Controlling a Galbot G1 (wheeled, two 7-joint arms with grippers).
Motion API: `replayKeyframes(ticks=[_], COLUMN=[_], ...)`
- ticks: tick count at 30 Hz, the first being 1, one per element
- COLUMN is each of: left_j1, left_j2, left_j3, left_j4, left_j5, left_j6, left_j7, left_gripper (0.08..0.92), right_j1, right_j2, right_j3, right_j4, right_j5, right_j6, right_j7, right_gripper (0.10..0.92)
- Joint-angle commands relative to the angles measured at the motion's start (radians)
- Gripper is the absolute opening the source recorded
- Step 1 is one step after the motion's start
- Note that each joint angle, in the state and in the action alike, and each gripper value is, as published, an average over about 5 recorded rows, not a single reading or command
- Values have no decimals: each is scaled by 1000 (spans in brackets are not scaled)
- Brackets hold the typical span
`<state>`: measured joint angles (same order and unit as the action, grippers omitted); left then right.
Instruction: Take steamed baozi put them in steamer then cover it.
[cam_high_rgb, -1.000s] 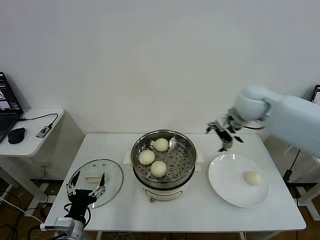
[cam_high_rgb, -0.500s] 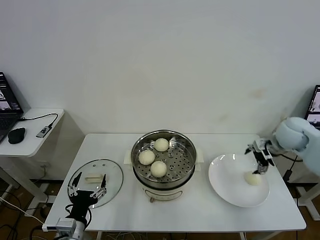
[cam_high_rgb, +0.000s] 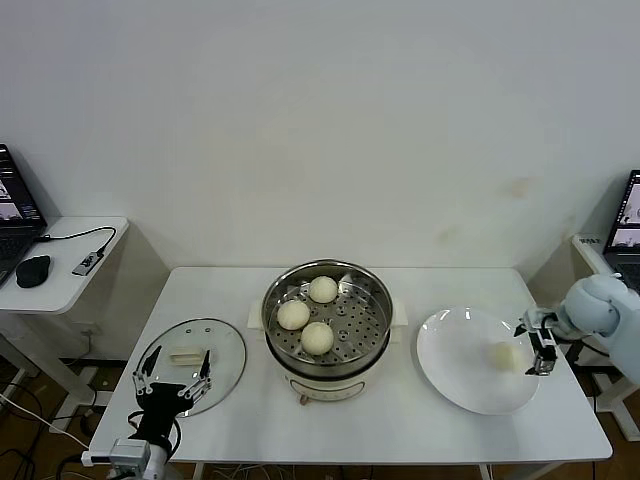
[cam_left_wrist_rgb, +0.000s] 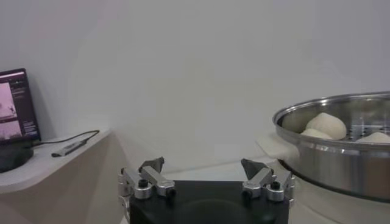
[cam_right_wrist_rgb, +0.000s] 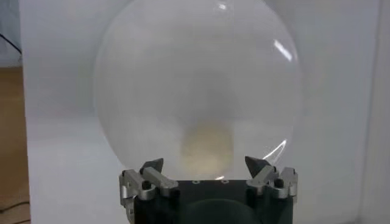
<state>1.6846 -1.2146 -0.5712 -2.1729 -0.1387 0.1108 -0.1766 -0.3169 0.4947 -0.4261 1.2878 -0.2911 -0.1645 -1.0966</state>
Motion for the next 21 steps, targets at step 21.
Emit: replayKeyframes(ticks=[21], left_j1=[-5], left_j2=[-2], left_j3=[0], left_j4=[8], left_j5=[0], left_j6=[0], left_j7=[0], left_gripper=[823], right_j1=[-11], right_j2=[157], right_j3=[54], right_j4=[-180], right_j5=[-72], right_j6=[-23], right_j7=[30], right_gripper=[715])
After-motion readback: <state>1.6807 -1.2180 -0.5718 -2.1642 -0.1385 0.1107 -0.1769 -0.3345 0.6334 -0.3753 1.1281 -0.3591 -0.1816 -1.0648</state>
